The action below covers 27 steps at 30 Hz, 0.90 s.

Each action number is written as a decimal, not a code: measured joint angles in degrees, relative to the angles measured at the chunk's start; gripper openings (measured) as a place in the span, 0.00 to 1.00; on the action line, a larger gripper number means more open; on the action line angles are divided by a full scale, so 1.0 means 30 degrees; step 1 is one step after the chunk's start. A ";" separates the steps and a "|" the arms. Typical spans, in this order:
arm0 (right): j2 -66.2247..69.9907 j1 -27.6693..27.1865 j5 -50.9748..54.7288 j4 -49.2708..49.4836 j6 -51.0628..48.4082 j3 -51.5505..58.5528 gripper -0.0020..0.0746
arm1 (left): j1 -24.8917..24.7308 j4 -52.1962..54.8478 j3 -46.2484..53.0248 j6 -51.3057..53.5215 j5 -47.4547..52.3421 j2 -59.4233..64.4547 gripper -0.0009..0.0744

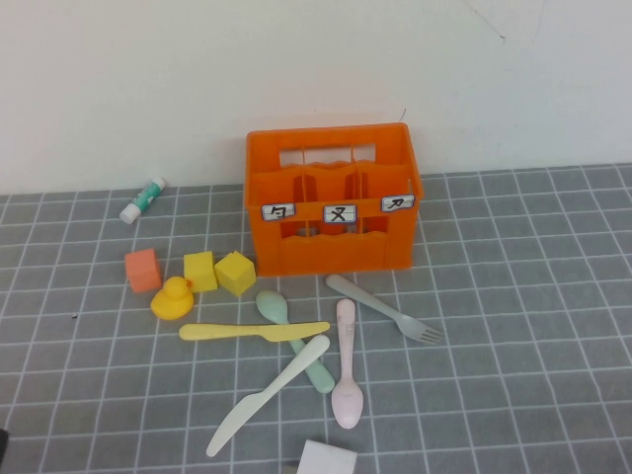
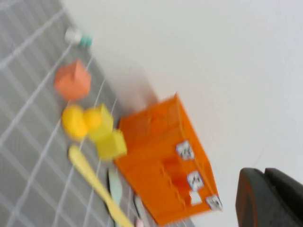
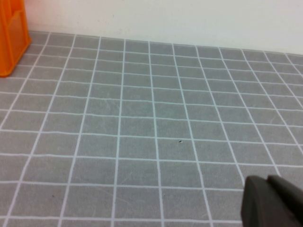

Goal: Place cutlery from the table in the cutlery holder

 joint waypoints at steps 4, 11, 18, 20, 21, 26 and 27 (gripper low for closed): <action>0.0000 0.0000 0.0000 0.0000 0.0000 0.0000 0.02 | -0.0287 0.0191 -0.0645 0.3362 0.0114 0.0000 0.01; 0.0000 0.0000 0.0000 0.0000 0.0000 0.0000 0.02 | -0.0674 0.2106 -0.5925 1.0936 0.6163 0.3171 0.01; 0.0000 0.0000 0.0000 0.0000 0.0000 0.0000 0.02 | -0.0674 0.5173 -1.1643 1.6631 1.2758 0.9835 0.01; 0.0000 0.0000 0.0000 0.0000 0.0000 0.0000 0.02 | -0.0674 0.5579 -1.3011 1.7757 1.3846 1.1625 0.01; 0.0000 0.0000 0.0000 0.0000 0.0000 0.0000 0.02 | -0.0674 0.5747 -1.3672 1.8292 1.4215 1.2574 0.01; 0.0000 0.0000 0.0000 0.0000 0.0000 0.0000 0.02 | -0.0721 0.6174 -1.6105 2.0042 1.4539 1.6763 0.03; 0.0000 0.0000 0.0000 0.0000 0.0000 0.0000 0.02 | -0.0900 0.6183 -1.6506 2.0224 1.4539 1.7554 0.04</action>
